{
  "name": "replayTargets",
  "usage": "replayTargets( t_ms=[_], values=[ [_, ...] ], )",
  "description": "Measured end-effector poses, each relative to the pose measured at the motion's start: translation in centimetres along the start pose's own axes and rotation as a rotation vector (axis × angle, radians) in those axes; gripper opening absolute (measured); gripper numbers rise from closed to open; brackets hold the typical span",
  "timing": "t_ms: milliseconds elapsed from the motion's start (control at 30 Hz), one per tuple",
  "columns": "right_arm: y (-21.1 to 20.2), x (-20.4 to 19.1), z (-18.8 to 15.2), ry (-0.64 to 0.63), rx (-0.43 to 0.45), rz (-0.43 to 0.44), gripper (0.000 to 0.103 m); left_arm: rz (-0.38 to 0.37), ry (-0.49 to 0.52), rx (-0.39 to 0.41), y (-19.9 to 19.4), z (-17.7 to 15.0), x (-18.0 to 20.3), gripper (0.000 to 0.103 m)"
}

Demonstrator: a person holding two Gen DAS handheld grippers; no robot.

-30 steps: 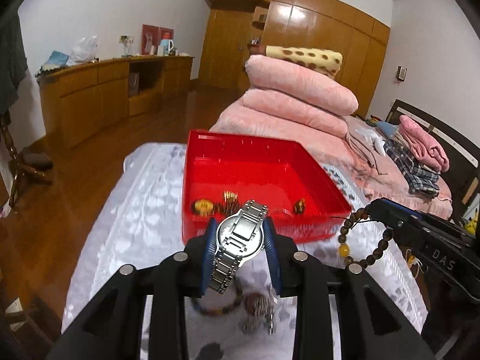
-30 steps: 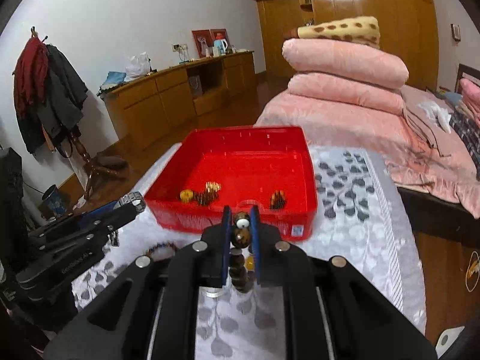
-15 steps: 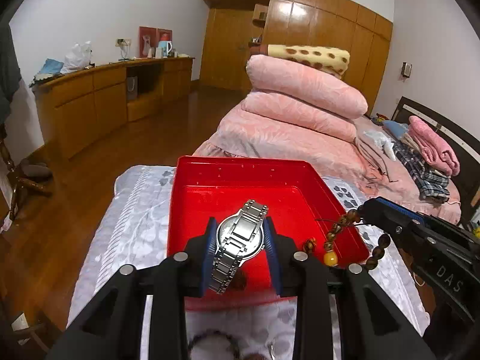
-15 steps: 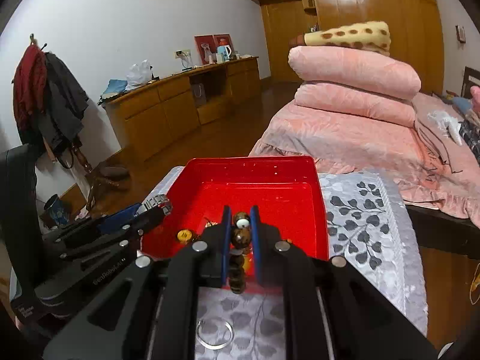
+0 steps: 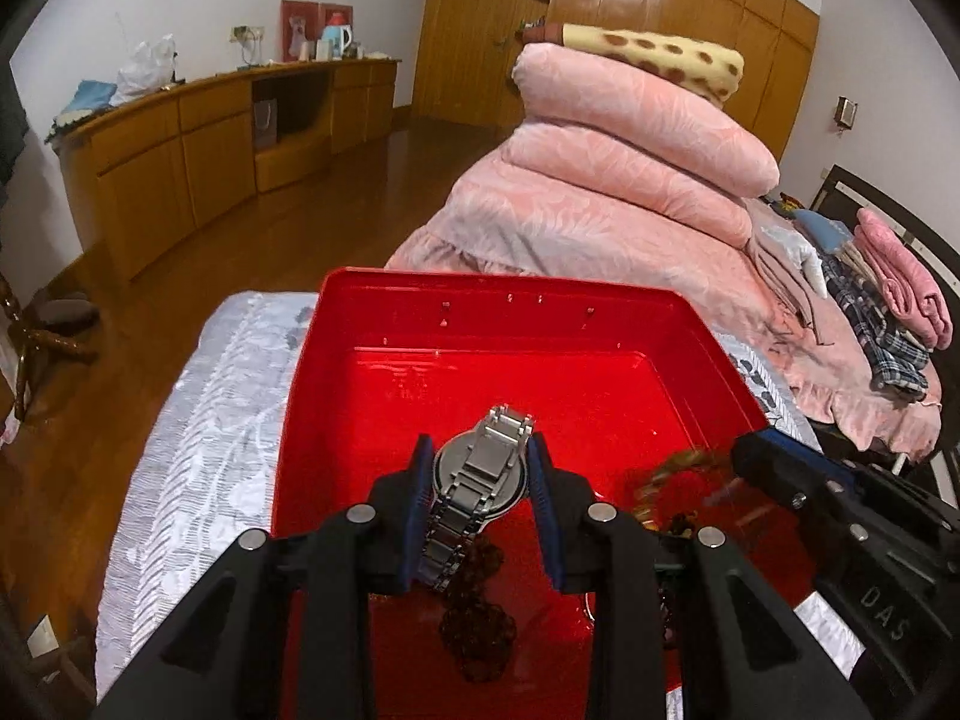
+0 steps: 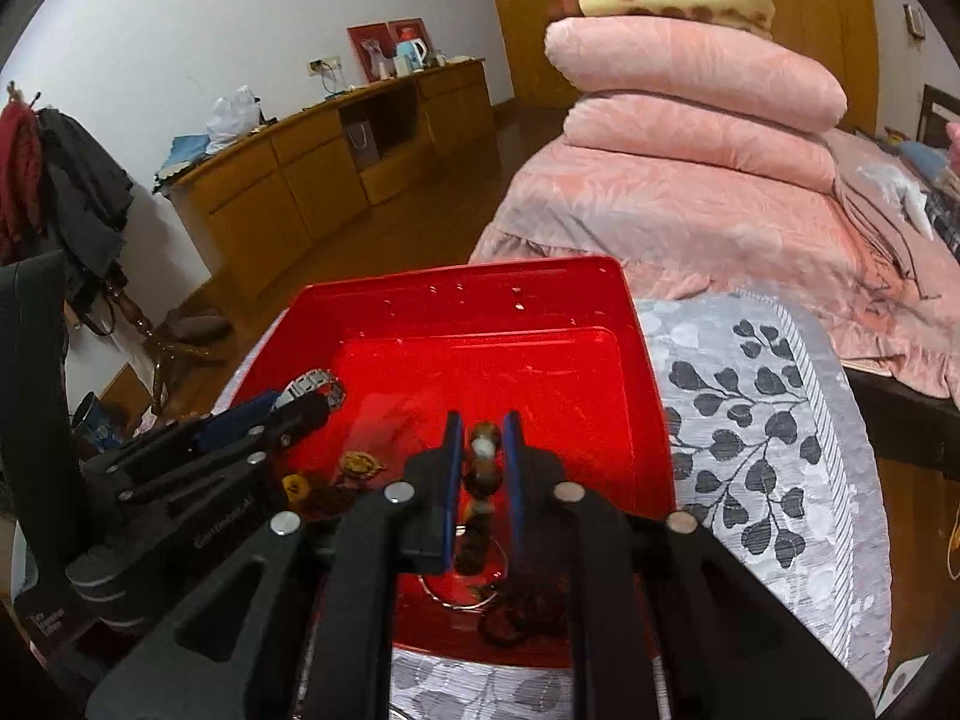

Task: Organize jewelry
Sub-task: 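Carry the watch and wooden bracelet with both tools into the red tin, then open both tools to drop the items and withdraw from the tin, then grasp the gemstone bead bracelet with the left tool while the right tool grasps the silver ring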

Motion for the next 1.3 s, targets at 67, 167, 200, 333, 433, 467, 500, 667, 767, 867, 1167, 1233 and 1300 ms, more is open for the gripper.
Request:
replayTargets(
  t_ms=[67, 167, 200, 333, 433, 467, 500, 667, 767, 867, 1167, 1233, 1300],
  values=[
    [-0.5, 0.1, -0.1, 0.002, 0.012, -0.010, 0.031, 0.012, 0.005, 0.020, -0.5, 0.2, -0.2, 0.038],
    [-1.5, 0.2, -0.3, -0.008, 0.032, -0.037, 0.032, 0.016, 0.008, 0.061, -2.0, 0.5, -0.4, 0.044],
    [-1.9, 0.2, -0.4, -0.012, 0.042, -0.042, 0.032, 0.022, 0.009, 0.075, -2.7, 0.4, -0.5, 0.044],
    [-4.6, -0.2, -1.6, -0.023, 0.090, -0.050, 0.042, 0.038, 0.018, 0.138, -5.7, -0.5, -1.2, 0.055],
    [-6.3, -0.6, -3.2, -0.042, 0.118, -0.053, 0.051, 0.050, 0.024, 0.173, -8.1, -2.0, -1.9, 0.066],
    [-6.8, -0.8, -4.1, -0.048, 0.122, -0.057, 0.054, 0.050, 0.024, 0.182, -8.9, -2.8, -2.2, 0.070],
    [-7.1, -1.0, -5.1, -0.055, 0.124, -0.060, 0.057, 0.051, 0.023, 0.186, -9.4, -3.4, -2.4, 0.076],
    [-7.2, -1.6, -9.6, -0.061, 0.087, -0.066, 0.080, 0.051, 0.004, 0.165, -10.5, -7.2, -3.9, 0.089],
    [-6.3, -2.0, -12.0, -0.061, 0.037, -0.060, 0.086, 0.068, -0.012, 0.138, -10.4, -9.3, -4.9, 0.090],
    [-5.6, -2.3, -13.7, -0.064, 0.000, -0.069, 0.087, 0.086, -0.006, 0.119, -10.2, -11.1, -5.5, 0.090],
    [-3.8, -3.1, -16.9, -0.079, -0.073, -0.052, 0.078, 0.126, 0.013, 0.052, -9.1, -15.4, -6.3, 0.090],
    [-3.3, -3.4, -17.4, -0.087, -0.091, -0.045, 0.075, 0.123, 0.016, 0.034, -8.8, -16.1, -6.3, 0.090],
    [-2.9, -3.7, -17.7, -0.090, -0.108, -0.030, 0.072, 0.122, 0.022, 0.021, -8.5, -16.6, -6.1, 0.090]
  ],
)
Point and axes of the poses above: each gripper's, at about its wrist camera, not at the fingertips, and y roughly the way its jaws point, x to its right, z to its top, the point moved 7 cm from there along y, roughly the way its jaws point, and after that the axes turned 9 degrees about -x, right-handed, at the moved point
